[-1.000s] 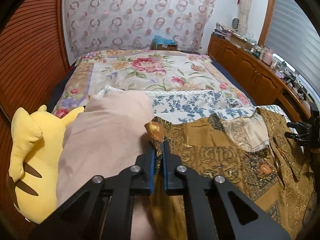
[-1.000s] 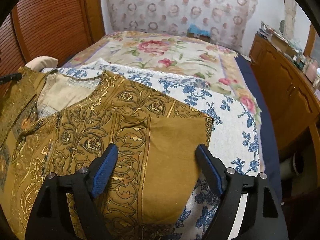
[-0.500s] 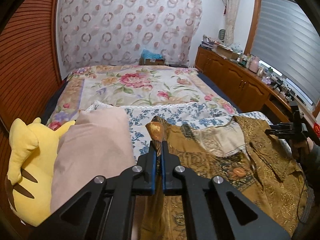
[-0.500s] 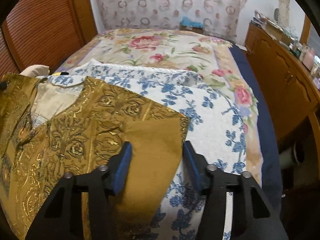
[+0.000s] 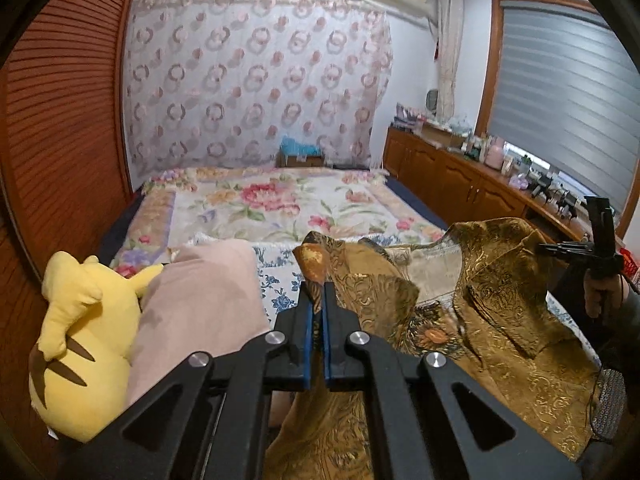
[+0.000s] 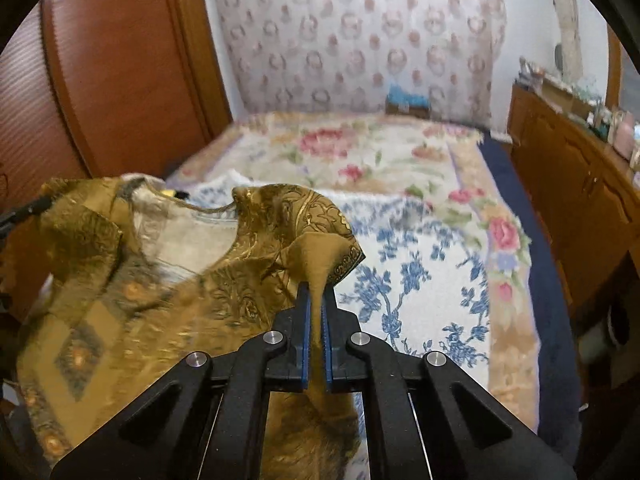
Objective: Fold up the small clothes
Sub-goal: 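Lift the shirt with the left tool while the right tool grips its other edge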
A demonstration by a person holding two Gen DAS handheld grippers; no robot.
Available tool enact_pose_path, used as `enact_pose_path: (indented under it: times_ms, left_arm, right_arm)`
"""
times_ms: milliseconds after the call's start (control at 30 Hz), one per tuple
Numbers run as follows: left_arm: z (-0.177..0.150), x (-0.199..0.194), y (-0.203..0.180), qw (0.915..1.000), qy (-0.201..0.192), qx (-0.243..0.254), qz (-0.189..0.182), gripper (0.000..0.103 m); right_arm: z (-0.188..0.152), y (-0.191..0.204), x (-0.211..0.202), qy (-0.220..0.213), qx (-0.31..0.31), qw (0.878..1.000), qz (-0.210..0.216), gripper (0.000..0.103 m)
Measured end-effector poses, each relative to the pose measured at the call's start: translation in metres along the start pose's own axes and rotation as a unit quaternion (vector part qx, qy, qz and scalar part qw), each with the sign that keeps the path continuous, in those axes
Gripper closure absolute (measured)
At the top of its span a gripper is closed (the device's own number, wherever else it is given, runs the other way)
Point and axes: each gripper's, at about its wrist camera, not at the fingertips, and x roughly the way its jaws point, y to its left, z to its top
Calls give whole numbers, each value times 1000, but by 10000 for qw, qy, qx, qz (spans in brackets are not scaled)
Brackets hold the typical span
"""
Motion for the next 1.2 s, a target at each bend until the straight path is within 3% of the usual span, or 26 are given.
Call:
enact_pose_path:
  times_ms: [167, 467, 667, 933, 1033, 1200]
  left_arm:
    - [-14, -36, -3, 9998, -197, 30, 3, 102]
    - [-56, -101, 3, 9991, -391, -123, 111, 102]
    - [-93, -121, 5, 9995, -200, -211, 152, 102]
    - [-138, -125, 20, 9971, 460, -598, -82, 100]
    - [-145, -124, 21, 9966, 638, -517, 15, 92]
    - [-141, -132, 22, 9972, 605, -365, 226, 71]
  right_arm:
    - [-9, 17, -48, -334, -56, 9994, 38, 101]
    - [-52, 35, -123, -553, -120, 9984, 65, 101]
    - [-98, 40, -144, -280, -31, 9996, 89, 101]
    - [-161, 41, -151, 387, 396, 9984, 132, 101]
    - [-169, 44, -146, 567, 341, 9978, 10, 101]
    - [-158, 52, -154, 449, 79, 9988, -205, 96]
